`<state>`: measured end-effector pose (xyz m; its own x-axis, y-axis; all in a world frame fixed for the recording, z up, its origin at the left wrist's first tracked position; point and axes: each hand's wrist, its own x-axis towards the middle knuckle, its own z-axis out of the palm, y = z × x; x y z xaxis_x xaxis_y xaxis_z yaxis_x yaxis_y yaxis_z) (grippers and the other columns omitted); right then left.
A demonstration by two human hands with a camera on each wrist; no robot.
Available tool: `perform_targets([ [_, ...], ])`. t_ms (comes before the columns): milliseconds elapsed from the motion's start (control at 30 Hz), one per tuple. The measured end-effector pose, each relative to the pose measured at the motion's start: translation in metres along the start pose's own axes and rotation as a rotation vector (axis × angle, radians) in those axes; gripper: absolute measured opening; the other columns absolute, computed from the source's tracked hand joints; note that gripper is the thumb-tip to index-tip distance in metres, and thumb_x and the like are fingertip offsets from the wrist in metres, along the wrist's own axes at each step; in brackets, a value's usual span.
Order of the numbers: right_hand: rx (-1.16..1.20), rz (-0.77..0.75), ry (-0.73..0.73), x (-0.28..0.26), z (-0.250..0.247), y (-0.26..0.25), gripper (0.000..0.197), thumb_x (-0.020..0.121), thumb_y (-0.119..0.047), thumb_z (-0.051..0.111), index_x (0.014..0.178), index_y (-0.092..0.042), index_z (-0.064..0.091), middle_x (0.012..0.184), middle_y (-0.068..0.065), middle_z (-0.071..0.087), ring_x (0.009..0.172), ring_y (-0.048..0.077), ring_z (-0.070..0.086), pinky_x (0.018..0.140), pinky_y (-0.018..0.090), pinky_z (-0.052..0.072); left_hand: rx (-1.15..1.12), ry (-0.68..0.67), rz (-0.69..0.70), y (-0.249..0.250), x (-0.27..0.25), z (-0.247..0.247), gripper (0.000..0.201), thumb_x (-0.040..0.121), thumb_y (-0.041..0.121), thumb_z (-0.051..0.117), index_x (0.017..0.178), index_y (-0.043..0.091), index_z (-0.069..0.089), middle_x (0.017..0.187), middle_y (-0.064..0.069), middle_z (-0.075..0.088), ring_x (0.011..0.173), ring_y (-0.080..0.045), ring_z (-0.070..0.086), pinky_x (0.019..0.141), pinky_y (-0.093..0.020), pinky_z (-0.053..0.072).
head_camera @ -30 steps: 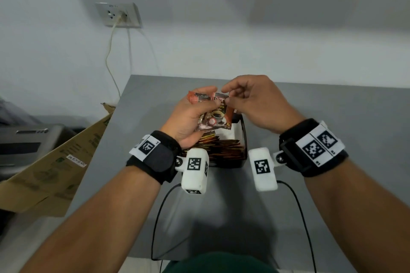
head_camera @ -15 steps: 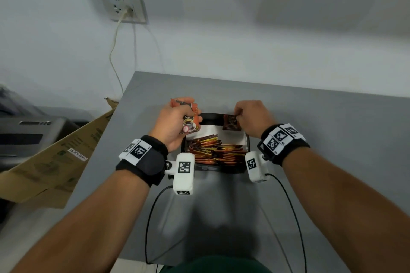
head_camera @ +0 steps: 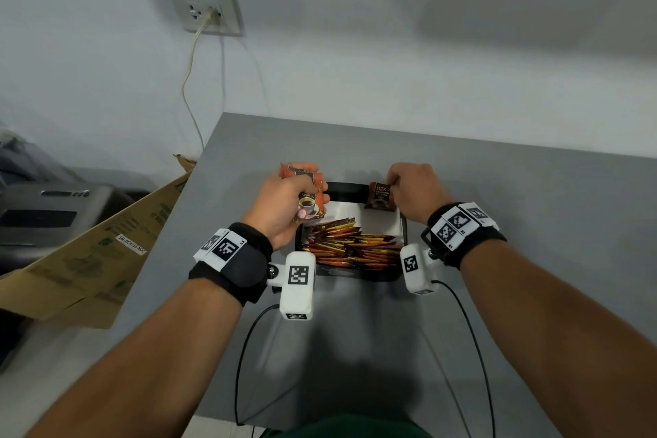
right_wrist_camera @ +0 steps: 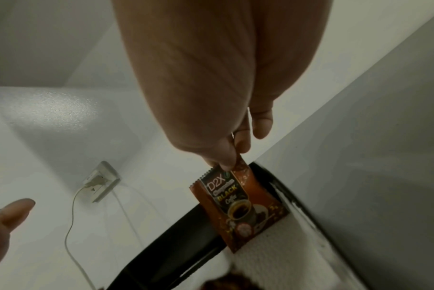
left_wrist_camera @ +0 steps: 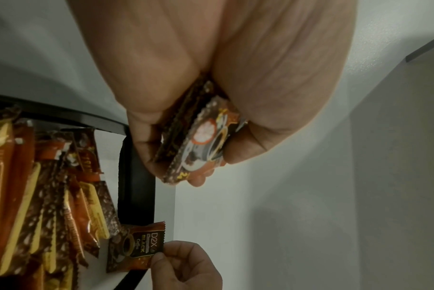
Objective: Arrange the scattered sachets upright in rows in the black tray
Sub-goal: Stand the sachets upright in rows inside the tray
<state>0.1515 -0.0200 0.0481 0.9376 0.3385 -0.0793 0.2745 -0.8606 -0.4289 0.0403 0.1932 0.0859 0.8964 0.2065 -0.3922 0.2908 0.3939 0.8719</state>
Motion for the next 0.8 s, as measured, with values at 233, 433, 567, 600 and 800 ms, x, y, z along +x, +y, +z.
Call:
perform_targets([
  [233,0.003,0.021,-0.004,-0.003,-0.001,0.002,0.019,0.092,-0.006,0.053,0.100,-0.014,0.068,0.104,0.010,0.067,0.089,0.027,0.063,0.079,0.043,0.058,-0.004,-0.028,-0.018,-0.003,0.001,-0.002,0.038,0.088,-0.008,0.042,0.118,0.007,0.059,0.095,-0.014,0.065,0.075,-0.023,0.070,0.069,-0.037,0.055],
  [433,0.049,-0.050,0.076,-0.007,-0.017,-0.005,0.027,0.091,-0.013,0.061,0.118,-0.017,0.066,0.124,0.004,0.061,0.113,0.019,0.055,0.092,0.026,0.041,0.048,-0.065,-0.010,-0.004,0.004,0.001,0.050,0.081,-0.014,0.055,0.127,0.007,0.057,0.114,-0.021,0.067,0.092,-0.034,0.068,0.084,-0.047,0.056],
  [567,0.320,-0.150,0.014,-0.017,-0.039,-0.044,0.024,0.091,-0.023,0.066,0.115,-0.024,0.069,0.105,-0.011,0.066,0.094,0.006,0.061,0.079,0.016,0.043,0.118,-0.134,0.040,-0.001,0.008,0.011,0.060,0.079,-0.018,0.065,0.131,0.010,0.055,0.120,-0.025,0.064,0.098,-0.034,0.068,0.079,-0.041,0.058],
  [600,0.370,-0.173,-0.051,-0.019,-0.043,-0.054,0.023,0.090,-0.024,0.068,0.114,-0.025,0.070,0.101,-0.013,0.069,0.091,0.001,0.064,0.076,0.012,0.044,0.140,-0.143,0.061,-0.001,0.009,0.015,0.061,0.077,-0.017,0.068,0.129,0.011,0.056,0.118,-0.025,0.064,0.099,-0.034,0.067,0.081,-0.041,0.057],
  [800,0.360,-0.237,-0.146,-0.013,-0.051,-0.073,0.008,0.088,-0.013,0.072,0.090,-0.021,0.075,0.077,-0.011,0.074,0.066,-0.004,0.067,0.062,0.006,0.043,0.212,-0.084,0.115,-0.002,0.018,0.016,0.058,0.078,-0.009,0.077,0.126,0.011,0.053,0.109,-0.018,0.068,0.084,-0.024,0.069,0.071,-0.034,0.058],
])
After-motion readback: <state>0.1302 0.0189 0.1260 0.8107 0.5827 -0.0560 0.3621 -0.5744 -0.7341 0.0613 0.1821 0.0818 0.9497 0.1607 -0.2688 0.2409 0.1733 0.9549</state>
